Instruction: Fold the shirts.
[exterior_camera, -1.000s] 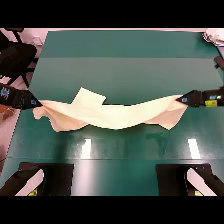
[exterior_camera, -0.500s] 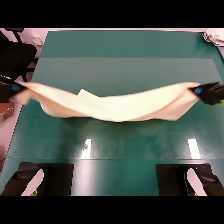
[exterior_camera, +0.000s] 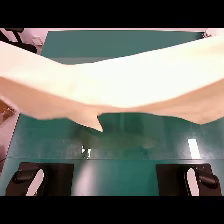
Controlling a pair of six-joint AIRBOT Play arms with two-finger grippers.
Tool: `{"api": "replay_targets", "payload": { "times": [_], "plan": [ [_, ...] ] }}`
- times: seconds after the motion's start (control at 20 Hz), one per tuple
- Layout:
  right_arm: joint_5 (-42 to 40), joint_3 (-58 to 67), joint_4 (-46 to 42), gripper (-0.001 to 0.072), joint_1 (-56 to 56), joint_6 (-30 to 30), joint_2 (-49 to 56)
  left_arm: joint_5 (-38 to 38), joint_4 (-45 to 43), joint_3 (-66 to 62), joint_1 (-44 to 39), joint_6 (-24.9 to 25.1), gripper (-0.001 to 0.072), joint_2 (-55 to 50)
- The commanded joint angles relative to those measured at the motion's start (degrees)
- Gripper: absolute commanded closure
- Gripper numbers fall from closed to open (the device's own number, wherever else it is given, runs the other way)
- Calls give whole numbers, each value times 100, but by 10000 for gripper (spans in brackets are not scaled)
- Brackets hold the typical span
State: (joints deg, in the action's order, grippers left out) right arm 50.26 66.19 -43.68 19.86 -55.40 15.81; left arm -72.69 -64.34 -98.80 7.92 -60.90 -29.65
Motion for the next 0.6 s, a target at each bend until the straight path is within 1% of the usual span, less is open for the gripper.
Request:
{"api": "replay_targets", "payload": {
  "times": [0.0, 0.2, 0.3, 0.4, 0.55],
  "plan": [
    [-76, -398, 9, 688, 4, 39, -240, 81, 164, 184, 4, 138, 685, -17],
    [579, -1353, 55, 688, 2, 37, 243, -131, 286, 1541, 4, 144, 685, -330],
    [573, -1812, 61, 688, -2, 39, 599, -33, 662, 2358, 4, 313, 685, -592],
    [520, -2181, 61, 688, -2, 42, 1047, 319, 1082, 3143, 4, 608, 684, -885],
    [315, -2601, 63, 688, -2, 122, 1908, 1099, 1578, 4013, 2, 1172, 684, -1370]
  ]
}}
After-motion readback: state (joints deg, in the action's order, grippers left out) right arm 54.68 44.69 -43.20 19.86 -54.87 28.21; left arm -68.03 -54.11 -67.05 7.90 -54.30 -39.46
